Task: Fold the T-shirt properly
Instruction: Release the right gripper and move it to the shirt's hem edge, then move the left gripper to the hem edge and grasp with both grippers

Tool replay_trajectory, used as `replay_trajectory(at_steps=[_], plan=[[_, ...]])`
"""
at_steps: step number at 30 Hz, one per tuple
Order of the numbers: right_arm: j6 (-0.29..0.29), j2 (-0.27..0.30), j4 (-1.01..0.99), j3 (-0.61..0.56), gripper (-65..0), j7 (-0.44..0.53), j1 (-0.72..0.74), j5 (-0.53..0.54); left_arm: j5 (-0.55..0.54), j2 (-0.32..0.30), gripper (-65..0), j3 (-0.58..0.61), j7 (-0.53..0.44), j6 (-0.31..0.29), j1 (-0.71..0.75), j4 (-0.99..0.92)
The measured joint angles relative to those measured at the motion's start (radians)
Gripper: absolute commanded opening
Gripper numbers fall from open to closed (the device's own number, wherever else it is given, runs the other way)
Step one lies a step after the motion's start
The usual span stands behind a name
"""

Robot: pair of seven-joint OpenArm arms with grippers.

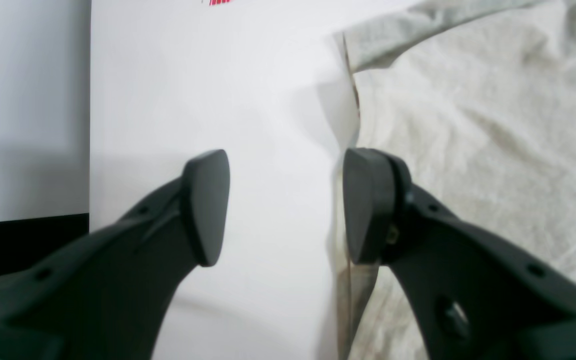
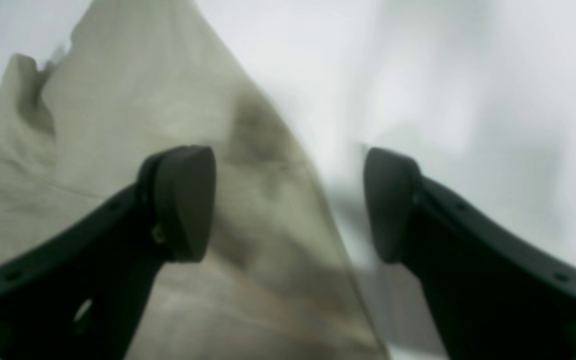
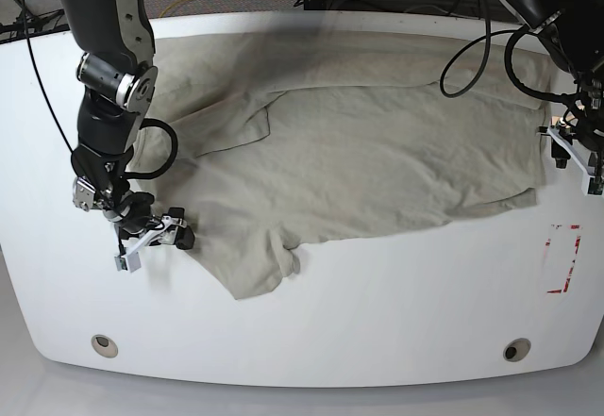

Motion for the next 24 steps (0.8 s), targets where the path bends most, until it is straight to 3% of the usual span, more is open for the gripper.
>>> replay_trajectory(at_steps=[5, 8, 14, 17, 20, 24], plan=[[0.002, -0.051, 0.000, 0.000, -31.5, 0.005, 0.001, 0.007, 0.000, 0.000, -31.0, 0.001, -0.002, 0.000, -0.023, -0.041], [0.002, -0.073, 0.000, 0.000, -40.9, 0.006, 0.000, 0.007, 0.005, -0.003, -24.6, 0.002, 0.004, 0.000, -0.063, -0.084], [0.006, -0.076, -0.004, -0.001, -63.6, -0.003, -0.003, -0.001, 0.002, -0.058, -15.0, 0.067, -0.003, 0.134, -0.156, -0.225], [0.005, -0.076, -0.005, -0.001, -65.0, -0.004, -0.003, -0.007, -0.002, -0.076, -14.9, 0.097, -0.003, 0.185, -0.215, -0.332], [0.005, -0.077, -0.005, -0.001, -65.0, -0.007, -0.003, -0.008, -0.006, -0.094, -14.9, 0.127, -0.004, 0.189, -0.288, -0.465], [0.005, -0.079, -0.005, -0.001, -65.0, -0.010, -0.003, -0.007, 0.000, -0.103, -14.9, 0.160, -0.113, 0.193, -0.352, -0.623]])
